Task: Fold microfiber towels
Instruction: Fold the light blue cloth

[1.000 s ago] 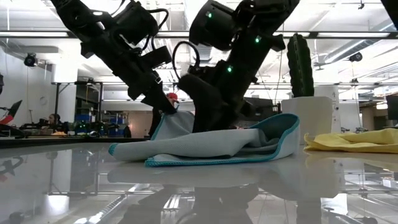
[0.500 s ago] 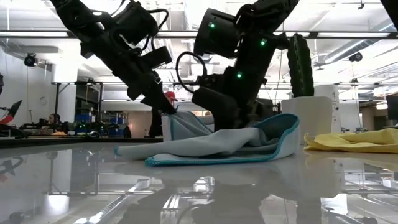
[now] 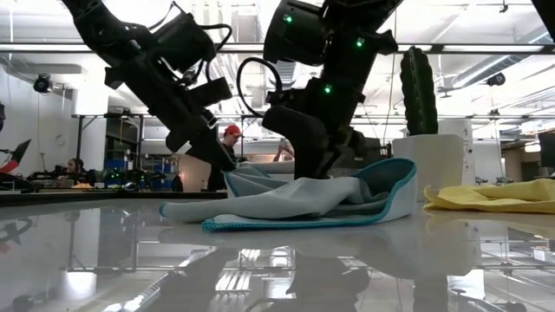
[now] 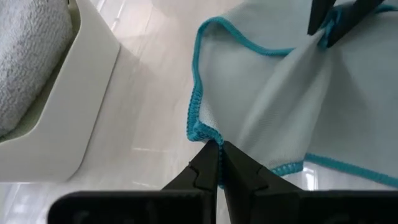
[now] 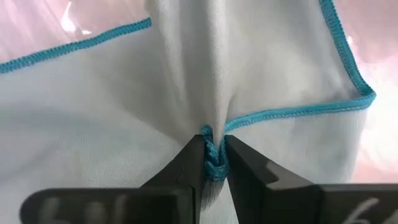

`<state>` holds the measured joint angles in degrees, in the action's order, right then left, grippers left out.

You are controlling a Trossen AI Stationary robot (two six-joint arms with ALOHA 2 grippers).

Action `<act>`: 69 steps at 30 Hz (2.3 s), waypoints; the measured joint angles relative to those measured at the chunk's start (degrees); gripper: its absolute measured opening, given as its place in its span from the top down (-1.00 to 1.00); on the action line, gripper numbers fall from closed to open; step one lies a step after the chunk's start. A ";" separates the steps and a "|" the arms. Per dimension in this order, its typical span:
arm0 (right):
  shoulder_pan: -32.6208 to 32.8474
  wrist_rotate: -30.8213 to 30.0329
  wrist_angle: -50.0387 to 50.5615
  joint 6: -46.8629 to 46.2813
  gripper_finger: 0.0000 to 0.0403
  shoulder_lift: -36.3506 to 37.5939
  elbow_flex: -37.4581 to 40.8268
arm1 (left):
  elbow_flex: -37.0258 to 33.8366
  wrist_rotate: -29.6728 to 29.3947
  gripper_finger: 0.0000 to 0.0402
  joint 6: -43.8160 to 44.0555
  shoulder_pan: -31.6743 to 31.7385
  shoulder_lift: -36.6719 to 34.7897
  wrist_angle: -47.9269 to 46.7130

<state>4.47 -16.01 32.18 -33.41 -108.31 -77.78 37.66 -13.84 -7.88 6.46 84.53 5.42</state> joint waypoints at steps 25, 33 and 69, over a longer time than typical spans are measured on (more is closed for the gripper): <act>-0.75 3.15 0.61 2.96 0.92 0.02 -0.78 | -0.32 0.04 1.00 0.15 0.28 0.00 0.20; -0.52 2.76 1.64 5.68 0.95 2.41 -0.72 | -0.41 0.04 1.00 0.13 0.28 0.00 0.64; 5.87 -24.51 11.76 35.53 0.96 40.42 0.16 | 0.71 -0.03 1.00 -25.04 5.24 -38.66 -0.57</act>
<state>10.34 -40.52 43.95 2.12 -67.89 -77.62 38.37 -13.87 -32.92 11.70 45.87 4.85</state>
